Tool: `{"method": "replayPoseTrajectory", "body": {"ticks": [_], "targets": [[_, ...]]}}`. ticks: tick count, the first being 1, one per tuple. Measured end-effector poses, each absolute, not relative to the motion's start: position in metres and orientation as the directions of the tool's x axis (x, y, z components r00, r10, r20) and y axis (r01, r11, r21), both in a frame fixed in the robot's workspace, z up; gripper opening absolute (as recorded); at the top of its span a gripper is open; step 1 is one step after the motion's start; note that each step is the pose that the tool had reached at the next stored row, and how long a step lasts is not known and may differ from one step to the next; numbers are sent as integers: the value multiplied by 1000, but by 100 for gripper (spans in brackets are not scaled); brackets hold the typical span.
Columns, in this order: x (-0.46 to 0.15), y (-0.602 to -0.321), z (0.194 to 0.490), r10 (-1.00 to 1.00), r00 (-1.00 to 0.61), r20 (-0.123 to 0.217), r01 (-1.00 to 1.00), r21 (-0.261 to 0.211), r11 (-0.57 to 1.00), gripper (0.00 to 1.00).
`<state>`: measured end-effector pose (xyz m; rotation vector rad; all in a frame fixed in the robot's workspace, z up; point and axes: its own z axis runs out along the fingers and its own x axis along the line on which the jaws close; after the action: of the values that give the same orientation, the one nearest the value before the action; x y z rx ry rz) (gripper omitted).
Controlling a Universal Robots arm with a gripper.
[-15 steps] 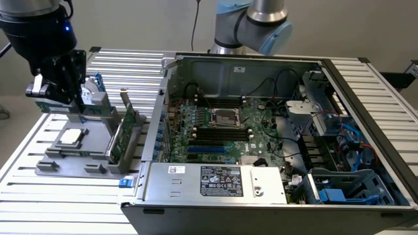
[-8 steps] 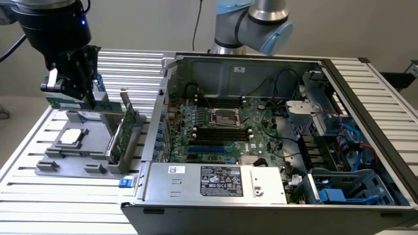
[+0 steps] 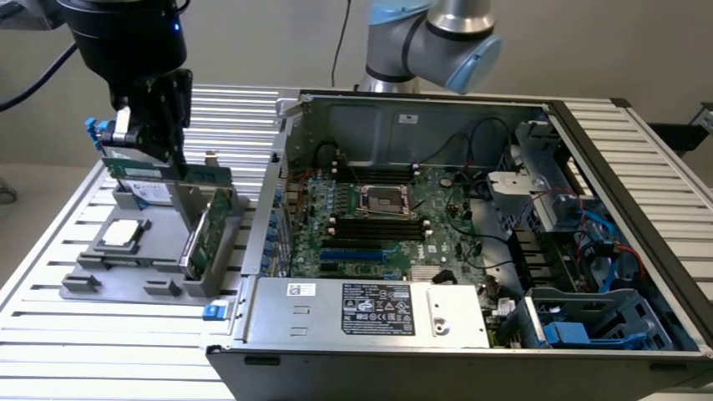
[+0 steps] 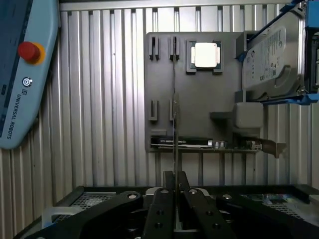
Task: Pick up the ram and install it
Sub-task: 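Pick up the ram and move it above insertion slot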
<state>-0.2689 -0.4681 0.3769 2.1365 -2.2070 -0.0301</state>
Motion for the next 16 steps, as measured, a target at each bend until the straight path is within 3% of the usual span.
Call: {"method": "replayPoseTrajectory", "body": {"ticks": [16], "targets": [[-209, -462, 390, -999, -31, 37, -997, 72, 34, 14]]}}
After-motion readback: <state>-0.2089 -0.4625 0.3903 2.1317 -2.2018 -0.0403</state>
